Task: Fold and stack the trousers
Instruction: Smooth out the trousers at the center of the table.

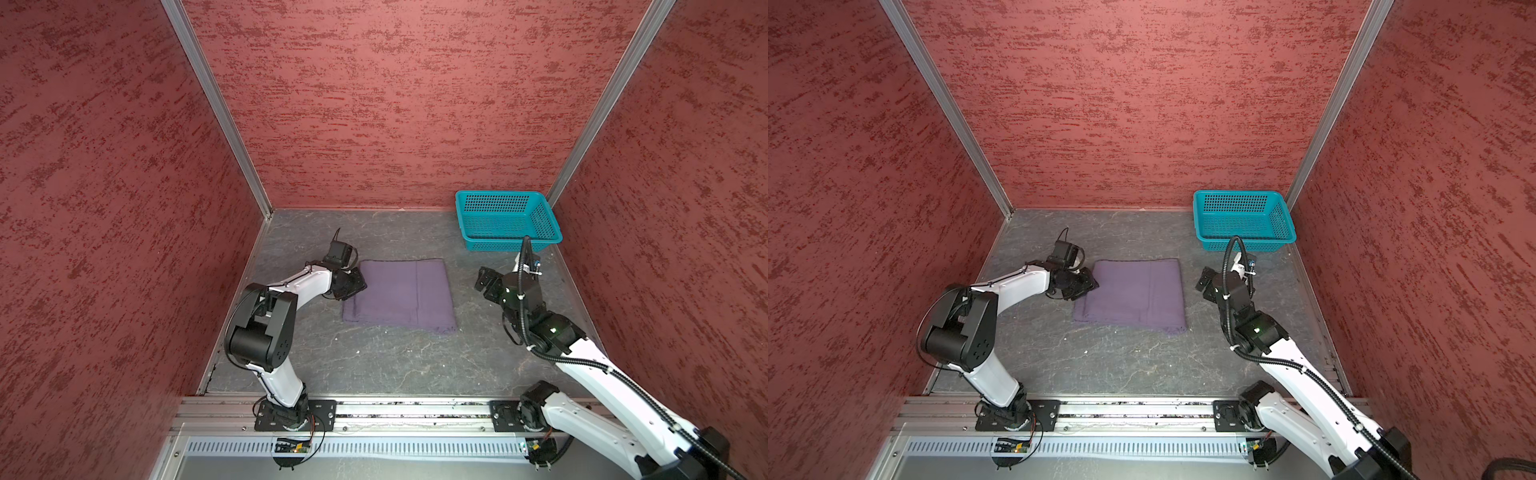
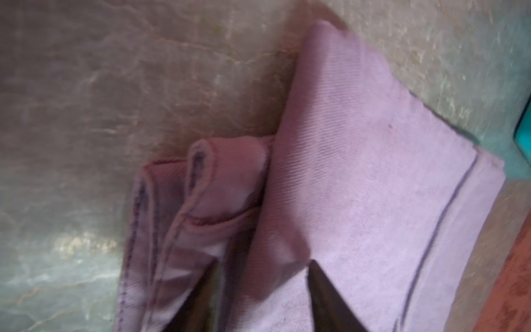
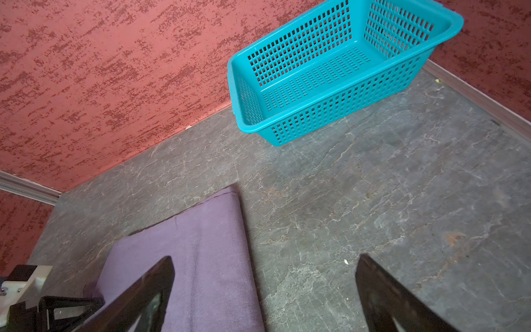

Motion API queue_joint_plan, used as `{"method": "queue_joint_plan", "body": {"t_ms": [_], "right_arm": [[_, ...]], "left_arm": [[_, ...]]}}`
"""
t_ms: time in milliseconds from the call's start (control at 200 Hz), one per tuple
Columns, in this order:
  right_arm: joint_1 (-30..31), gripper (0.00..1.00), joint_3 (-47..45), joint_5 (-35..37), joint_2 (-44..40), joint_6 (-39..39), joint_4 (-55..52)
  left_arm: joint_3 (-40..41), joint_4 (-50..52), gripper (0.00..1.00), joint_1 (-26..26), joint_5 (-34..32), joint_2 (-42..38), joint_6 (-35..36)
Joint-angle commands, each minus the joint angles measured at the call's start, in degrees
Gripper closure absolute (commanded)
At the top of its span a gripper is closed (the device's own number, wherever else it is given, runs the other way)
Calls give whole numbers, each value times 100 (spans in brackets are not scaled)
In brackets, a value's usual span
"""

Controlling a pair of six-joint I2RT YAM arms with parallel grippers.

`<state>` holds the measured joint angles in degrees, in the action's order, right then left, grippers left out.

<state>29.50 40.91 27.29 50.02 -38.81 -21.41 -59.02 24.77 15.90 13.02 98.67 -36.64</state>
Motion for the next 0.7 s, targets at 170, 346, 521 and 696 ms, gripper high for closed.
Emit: {"method": "queue_joint_plan", "body": {"t_ms": [170,346,521,696], "right_arm": [[-137,1,12,13,115,-66,34],[-216,1,-29,-77,165,-75,79],[-276,1,-9,-279,337,-81,160],[-312,1,6,-410,504,-88,263]], "left_arm": [[-620,344,100,250,17,11,96],[-1241,1152,100,534,-300,-760,175],[-1306,1644,100,512,-560,-1684,54],[-272,1545,100,246,-679,-2398,-248]]}}
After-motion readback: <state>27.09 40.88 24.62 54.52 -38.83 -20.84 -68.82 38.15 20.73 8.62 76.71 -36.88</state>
